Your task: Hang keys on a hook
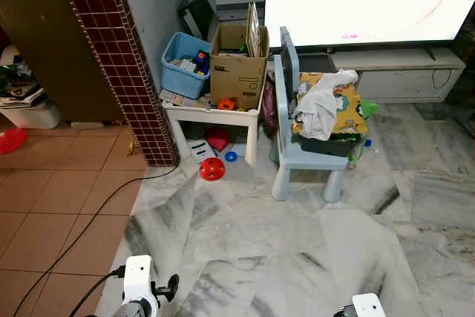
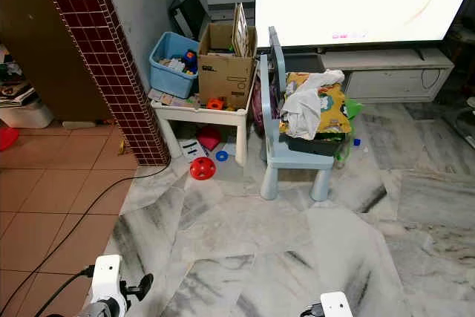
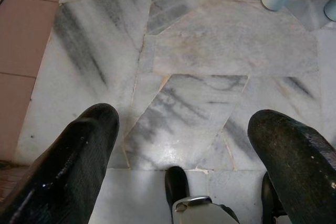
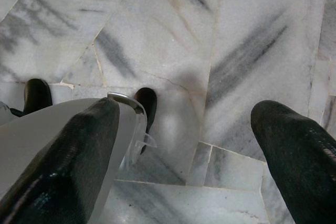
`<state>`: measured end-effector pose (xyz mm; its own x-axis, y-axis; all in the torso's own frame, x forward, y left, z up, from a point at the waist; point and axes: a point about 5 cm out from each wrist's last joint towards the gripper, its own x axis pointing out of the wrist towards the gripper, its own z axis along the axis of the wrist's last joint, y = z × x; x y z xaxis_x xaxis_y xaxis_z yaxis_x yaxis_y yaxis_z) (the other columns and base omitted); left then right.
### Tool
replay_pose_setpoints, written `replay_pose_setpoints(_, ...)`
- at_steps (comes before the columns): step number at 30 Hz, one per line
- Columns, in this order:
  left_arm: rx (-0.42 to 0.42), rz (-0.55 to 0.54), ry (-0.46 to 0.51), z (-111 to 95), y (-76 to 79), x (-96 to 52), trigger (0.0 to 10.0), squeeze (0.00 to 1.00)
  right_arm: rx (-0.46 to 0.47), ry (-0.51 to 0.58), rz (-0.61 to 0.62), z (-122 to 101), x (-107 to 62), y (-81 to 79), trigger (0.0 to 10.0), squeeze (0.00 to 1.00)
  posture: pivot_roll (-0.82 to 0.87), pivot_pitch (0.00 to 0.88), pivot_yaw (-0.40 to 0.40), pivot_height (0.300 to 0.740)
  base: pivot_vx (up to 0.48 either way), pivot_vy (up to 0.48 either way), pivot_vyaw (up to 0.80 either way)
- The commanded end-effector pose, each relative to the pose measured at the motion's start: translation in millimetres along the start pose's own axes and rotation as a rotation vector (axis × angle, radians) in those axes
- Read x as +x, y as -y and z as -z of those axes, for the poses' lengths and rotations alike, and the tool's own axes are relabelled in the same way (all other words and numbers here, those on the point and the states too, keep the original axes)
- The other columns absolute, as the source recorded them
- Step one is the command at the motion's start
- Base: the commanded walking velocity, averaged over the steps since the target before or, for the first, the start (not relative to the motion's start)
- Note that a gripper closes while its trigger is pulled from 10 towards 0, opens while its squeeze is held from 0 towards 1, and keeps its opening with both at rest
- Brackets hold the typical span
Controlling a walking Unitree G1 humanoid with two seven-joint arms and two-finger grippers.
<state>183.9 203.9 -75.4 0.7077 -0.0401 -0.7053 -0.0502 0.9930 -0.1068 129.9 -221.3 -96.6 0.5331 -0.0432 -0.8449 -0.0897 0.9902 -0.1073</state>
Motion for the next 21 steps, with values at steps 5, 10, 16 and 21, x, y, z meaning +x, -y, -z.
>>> replay_pose_setpoints(5, 0.1, -0.02, -0.102, 7, 21.4, 5.8, 10.0, 0.0, 0.102, 0.067, 0.023, -34, 9.3, -4.7, 10.0, 0.0, -0.08, 0.0, 0.045, 0.74, 0.0, 0.0, 0.0)
replay_pose_setpoints(10, 0.11, -0.026, -0.145, 20, 21.2, 1.5, 10.0, 0.0, 0.093, 0.014, 0.019, -22, 8.1, -9.1, 10.0, 0.0, -0.09, 0.0, 0.044, 0.74, 0.0, 0.0, 0.0)
replay_pose_setpoints(16, 0.103, -0.027, -0.181, 30, 20.7, -1.9, 10.0, 0.0, 0.085, -0.02, 0.018, -13, 6.3, -9.9, 10.0, 0.0, -0.09, 0.0, 0.04, 0.74, 0.0, 0.0, 0.0)
replay_pose_setpoints(21, 0.108, -0.025, -0.195, 33, 19.9, -3.4, 10.0, 0.0, 0.086, -0.027, 0.017, -10, 5.7, -9.6, 10.0, 0.0, -0.09, 0.0, 0.04, 0.74, 0.0, 0.0, 0.0)
